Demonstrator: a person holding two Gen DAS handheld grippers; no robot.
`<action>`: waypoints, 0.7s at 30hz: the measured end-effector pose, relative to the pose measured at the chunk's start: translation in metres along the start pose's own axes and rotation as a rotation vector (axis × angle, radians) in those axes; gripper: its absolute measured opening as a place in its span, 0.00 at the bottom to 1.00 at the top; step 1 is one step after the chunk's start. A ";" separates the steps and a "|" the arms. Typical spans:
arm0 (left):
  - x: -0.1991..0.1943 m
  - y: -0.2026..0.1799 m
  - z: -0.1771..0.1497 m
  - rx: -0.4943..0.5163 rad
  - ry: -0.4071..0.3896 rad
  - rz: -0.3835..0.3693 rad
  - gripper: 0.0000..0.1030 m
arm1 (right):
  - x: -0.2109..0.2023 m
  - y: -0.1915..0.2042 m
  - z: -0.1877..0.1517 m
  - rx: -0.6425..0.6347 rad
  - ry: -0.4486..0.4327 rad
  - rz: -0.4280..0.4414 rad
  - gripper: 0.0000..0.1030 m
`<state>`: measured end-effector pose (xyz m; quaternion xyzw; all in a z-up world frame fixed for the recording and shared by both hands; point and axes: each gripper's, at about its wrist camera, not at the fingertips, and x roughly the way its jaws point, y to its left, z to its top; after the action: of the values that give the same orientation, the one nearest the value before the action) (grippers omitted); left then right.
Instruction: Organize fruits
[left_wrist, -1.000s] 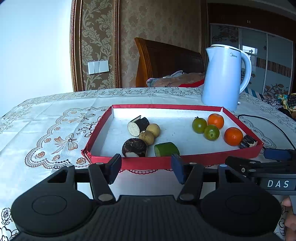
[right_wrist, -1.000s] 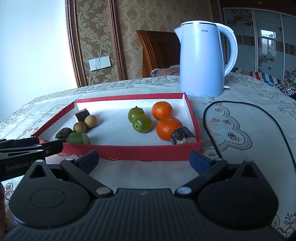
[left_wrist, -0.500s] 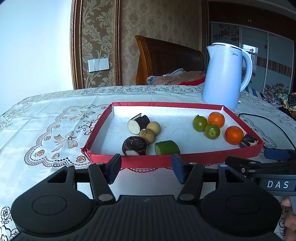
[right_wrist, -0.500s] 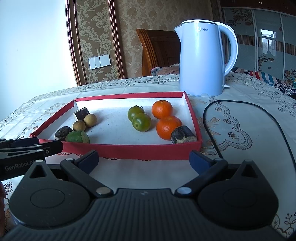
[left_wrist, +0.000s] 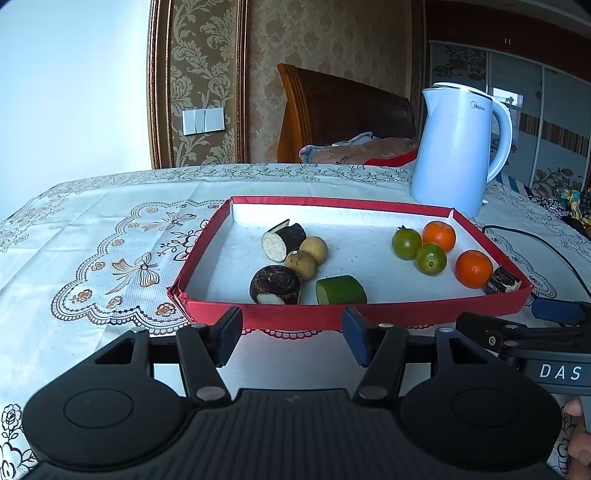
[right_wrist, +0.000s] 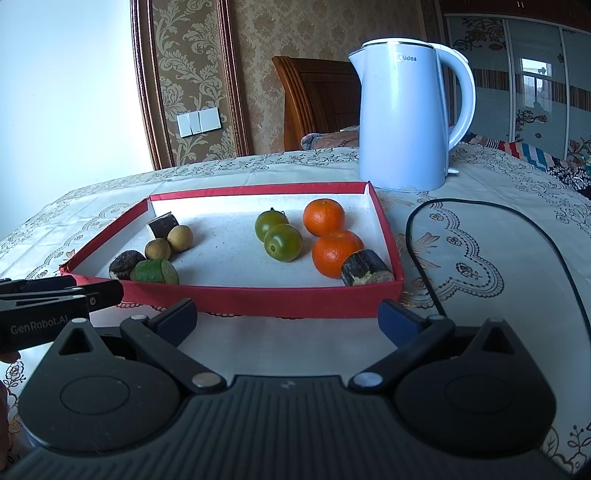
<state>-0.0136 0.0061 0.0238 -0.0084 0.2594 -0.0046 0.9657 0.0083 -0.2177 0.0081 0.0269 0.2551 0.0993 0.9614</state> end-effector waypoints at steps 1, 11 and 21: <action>0.000 0.000 0.000 0.001 0.002 0.000 0.57 | 0.000 0.000 0.000 0.000 0.000 0.000 1.00; 0.001 0.001 0.000 0.002 0.008 -0.016 0.57 | 0.001 0.000 -0.001 -0.001 0.002 -0.001 1.00; 0.002 0.001 0.000 0.003 0.006 -0.007 0.57 | 0.001 0.000 0.000 -0.001 0.001 -0.001 1.00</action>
<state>-0.0123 0.0070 0.0228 -0.0078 0.2623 -0.0082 0.9649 0.0087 -0.2177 0.0074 0.0261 0.2556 0.0990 0.9613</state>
